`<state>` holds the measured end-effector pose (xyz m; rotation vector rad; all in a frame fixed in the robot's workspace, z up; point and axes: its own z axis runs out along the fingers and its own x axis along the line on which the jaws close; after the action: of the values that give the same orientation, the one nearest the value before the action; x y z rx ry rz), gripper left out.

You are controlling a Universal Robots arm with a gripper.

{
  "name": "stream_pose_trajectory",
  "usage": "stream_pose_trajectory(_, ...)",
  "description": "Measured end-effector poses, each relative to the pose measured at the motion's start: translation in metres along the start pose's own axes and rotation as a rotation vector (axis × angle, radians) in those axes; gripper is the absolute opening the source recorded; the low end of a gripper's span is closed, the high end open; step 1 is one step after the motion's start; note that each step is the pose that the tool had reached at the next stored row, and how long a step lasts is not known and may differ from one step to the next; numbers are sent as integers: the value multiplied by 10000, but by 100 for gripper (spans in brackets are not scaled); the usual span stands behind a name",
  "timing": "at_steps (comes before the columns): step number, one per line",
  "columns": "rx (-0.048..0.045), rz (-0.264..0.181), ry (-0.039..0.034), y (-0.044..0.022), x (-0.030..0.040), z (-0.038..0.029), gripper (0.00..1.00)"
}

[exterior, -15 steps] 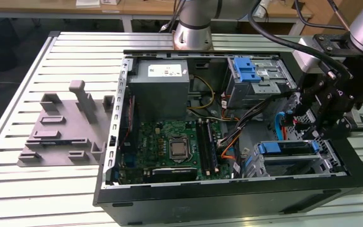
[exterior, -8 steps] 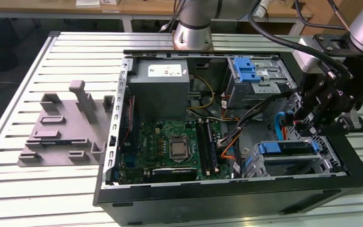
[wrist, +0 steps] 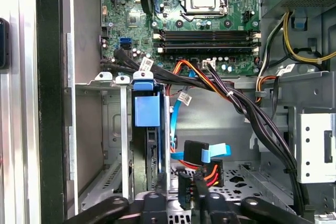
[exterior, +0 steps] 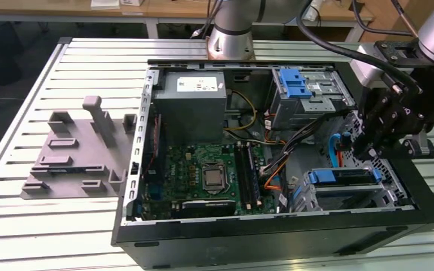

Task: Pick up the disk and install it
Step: 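Insert the first disk wire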

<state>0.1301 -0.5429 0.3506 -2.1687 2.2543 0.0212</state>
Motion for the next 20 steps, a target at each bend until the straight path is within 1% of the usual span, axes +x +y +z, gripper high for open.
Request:
stream_pose_trajectory(1, 1, 1, 8, 0, 0, 0, 33)
stream_pose_trajectory(2, 2, 1, 15, 0, 0, -1, 26)
stream_pose_trajectory(8, 3, 1, 57, 0, 0, -1, 26)
stream_pose_trajectory(10, 4, 1, 67, 0, 0, -1, 24)
stream_pose_trajectory(11, 4, 1, 68, 0, 0, -1, 18)
stream_pose_trajectory(18, 4, 2, 69, 0, 0, -1, 16)
stream_pose_trajectory(20, -9, 1, 71, -2, -1, -1, 16)
